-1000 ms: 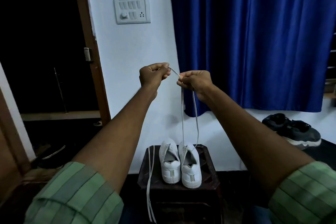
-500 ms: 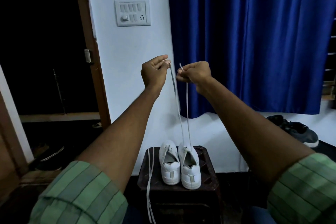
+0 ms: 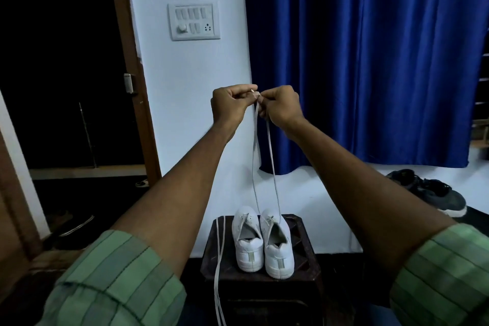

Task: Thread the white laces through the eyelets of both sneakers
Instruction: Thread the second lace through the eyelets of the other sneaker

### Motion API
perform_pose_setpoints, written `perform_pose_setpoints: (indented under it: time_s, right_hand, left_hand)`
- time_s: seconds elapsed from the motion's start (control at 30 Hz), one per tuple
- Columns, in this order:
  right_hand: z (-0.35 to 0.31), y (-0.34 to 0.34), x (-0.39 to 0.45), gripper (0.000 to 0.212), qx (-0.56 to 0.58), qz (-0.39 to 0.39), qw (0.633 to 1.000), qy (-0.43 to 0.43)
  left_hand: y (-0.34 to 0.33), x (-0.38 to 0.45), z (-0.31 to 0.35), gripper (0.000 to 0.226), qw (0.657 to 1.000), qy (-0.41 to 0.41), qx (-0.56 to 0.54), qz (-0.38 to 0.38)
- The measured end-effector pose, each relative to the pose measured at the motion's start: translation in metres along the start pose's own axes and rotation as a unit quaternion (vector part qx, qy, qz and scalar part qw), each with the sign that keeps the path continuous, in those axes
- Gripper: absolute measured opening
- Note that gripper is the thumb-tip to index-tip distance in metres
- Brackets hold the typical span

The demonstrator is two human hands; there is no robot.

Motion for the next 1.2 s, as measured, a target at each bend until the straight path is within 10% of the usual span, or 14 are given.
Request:
perform_pose_setpoints:
  time_s: [0.43,0.63,0.97,1.2]
  right_hand:
    - [0.000,0.005,0.004,0.026,0.088,-0.033,0.992,-0.082]
    - [0.012,-0.010,-0.004,0.030,0.155,-0.098,0.974,-0.130]
    - [0.019,-0.014,0.018,0.034,0.274,0.035,0.933,-0.229]
    - [0.036,-0.009,0.013,0.036,0.367,0.043,0.899,-0.233]
  left_hand:
    - [-0.004,0.018,0.004,0.012,0.990,-0.070,0.078,-0.095]
    - [-0.010,0.019,0.007,0.014,0.999,0.004,0.039,-0.007]
    - [-0.066,-0.074,-0.083,0.034,0.927,0.125,0.060,-0.348]
    - [-0.071,-0.098,-0.137,0.038,0.952,0.092,0.114,-0.270]
Point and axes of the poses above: each hand's wrist, its own x-axis towards the middle knuckle, its own y-axis out of the back of the hand, z = x × y, the point moved 3 cm from there along x, towards the middle knuckle, and after that the axes turned 9 degrees about x, right-handed, at the moved point
